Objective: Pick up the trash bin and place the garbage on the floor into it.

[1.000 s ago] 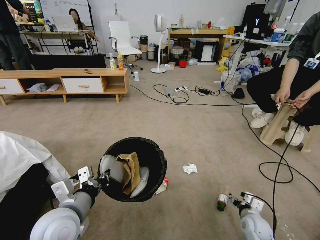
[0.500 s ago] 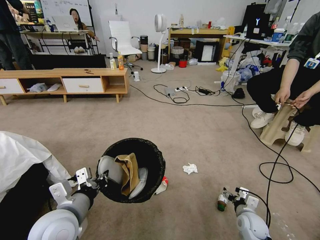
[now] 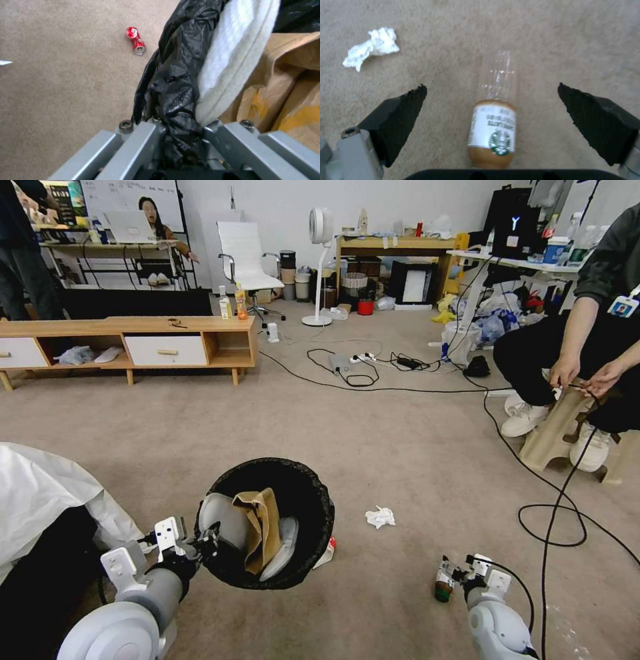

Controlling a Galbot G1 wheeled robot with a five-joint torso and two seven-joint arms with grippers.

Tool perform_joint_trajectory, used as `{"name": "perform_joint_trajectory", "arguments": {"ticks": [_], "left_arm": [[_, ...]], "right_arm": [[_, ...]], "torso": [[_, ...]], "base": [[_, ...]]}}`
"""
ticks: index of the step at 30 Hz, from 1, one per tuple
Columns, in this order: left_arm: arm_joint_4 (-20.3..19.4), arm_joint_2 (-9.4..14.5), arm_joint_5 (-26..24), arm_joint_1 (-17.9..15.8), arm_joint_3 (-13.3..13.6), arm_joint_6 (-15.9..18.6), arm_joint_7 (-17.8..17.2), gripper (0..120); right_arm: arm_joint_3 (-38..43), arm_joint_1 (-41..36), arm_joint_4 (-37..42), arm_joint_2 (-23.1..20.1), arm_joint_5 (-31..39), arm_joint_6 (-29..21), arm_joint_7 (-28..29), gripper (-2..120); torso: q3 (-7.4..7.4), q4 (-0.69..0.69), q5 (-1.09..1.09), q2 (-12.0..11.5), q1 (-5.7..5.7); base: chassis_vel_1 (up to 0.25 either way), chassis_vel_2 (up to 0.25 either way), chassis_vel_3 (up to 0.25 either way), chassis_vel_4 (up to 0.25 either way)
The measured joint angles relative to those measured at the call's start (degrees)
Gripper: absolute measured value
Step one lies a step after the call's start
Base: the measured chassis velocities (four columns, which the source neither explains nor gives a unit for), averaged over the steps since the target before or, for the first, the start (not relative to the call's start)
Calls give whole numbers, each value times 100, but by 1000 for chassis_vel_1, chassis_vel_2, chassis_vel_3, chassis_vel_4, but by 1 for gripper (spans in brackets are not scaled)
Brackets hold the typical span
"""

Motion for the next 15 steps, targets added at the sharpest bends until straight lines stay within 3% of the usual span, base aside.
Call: {"name": "perform_joint_trajectory", "arguments": {"ticks": [8, 15], "left_arm": [[-7, -10, 4, 24, -41, 0, -2, 5], [41, -7, 5, 22, -60, -3, 5, 5]], "right_arm": [[55, 433, -1143, 198, -292, 407, -297, 100], [123, 601, -1694, 256, -511, 613, -485, 100]], "torso": [[0, 0, -1, 0, 0], [0, -1, 0, 0, 0]], "base": [[0, 0, 0, 0], [0, 0, 0, 0]]}}
